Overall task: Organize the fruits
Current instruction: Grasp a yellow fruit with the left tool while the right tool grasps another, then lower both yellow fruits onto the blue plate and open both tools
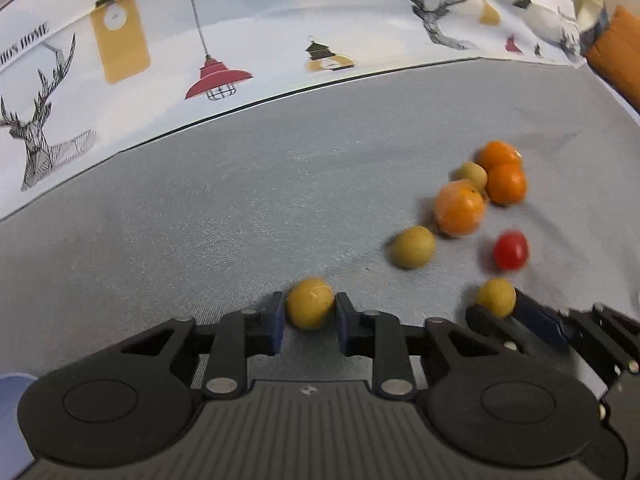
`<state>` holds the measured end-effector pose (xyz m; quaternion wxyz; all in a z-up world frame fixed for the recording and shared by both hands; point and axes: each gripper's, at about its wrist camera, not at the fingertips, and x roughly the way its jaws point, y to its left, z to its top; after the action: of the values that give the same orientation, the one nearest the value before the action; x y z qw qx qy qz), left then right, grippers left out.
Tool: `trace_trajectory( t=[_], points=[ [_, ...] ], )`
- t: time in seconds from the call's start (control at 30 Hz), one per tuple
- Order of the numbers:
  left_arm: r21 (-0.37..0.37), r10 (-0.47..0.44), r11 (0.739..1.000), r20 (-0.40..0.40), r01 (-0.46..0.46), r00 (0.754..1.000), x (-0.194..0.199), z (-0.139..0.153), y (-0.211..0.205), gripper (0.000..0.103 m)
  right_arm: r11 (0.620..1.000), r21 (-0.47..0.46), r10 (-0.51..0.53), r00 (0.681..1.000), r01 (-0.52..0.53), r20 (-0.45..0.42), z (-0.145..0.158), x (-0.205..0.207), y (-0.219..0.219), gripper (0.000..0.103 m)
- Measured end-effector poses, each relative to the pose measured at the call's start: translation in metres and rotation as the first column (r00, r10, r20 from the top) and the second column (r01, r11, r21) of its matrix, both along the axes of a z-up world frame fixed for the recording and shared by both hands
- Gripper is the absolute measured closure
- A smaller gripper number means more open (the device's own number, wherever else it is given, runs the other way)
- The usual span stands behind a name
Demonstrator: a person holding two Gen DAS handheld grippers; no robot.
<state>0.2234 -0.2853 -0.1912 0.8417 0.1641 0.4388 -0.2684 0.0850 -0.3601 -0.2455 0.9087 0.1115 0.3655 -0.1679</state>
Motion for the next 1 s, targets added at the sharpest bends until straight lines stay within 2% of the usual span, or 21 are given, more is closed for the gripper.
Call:
trace_trajectory(
  t=[0.1,0.23,0.33,0.43,0.53,0.67,0.77,0.87,1.0],
  points=[
    [-0.008,0.004,1.0,0.005,-0.004,1.0,-0.009,0.013,0.008,0.075,0.999,-0.013,-0.039,0.999,0.039,0.037,0.009,-0.006,-0.004,0.076],
    [-0.034,0.03,0.999,0.063,-0.027,0.998,-0.044,0.057,0.039,0.075,0.995,-0.078,-0.051,0.995,0.058,0.087,0.033,-0.022,-0.004,0.076],
    [-0.047,0.061,0.997,0.094,-0.057,0.994,-0.071,0.096,0.073,0.075,0.995,-0.081,-0.048,0.991,0.059,0.124,0.066,-0.042,0.0,0.076],
    [-0.047,0.105,0.994,0.103,-0.1,0.989,-0.103,0.126,0.11,0.075,0.998,-0.062,0.004,0.985,0.006,0.172,0.105,-0.071,0.014,0.076],
    [-0.043,0.158,0.987,0.097,-0.154,0.983,-0.14,0.149,0.153,0.075,0.995,-0.046,0.101,0.975,-0.094,0.199,0.143,-0.101,0.039,0.076],
    [-0.003,0.243,0.97,0.092,-0.244,0.966,-0.182,0.169,0.21,0.075,0.975,0.004,0.215,0.948,-0.222,0.233,0.186,-0.144,0.075,0.076],
    [-0.01,0.322,0.947,0.062,-0.322,0.945,-0.213,0.177,0.251,0.075,0.958,0.019,0.272,0.926,-0.287,0.262,0.209,-0.177,0.102,0.076],
    [-0.029,0.384,0.923,0.062,-0.383,0.921,-0.243,0.182,0.287,0.075,0.948,0.031,0.297,0.915,-0.317,0.275,0.225,-0.204,0.123,0.076],
    [-0.055,0.424,0.905,0.054,-0.421,0.904,-0.27,0.183,0.312,0.075,0.932,0.033,0.34,0.902,-0.361,0.265,0.237,-0.226,0.147,0.076]
  ],
)
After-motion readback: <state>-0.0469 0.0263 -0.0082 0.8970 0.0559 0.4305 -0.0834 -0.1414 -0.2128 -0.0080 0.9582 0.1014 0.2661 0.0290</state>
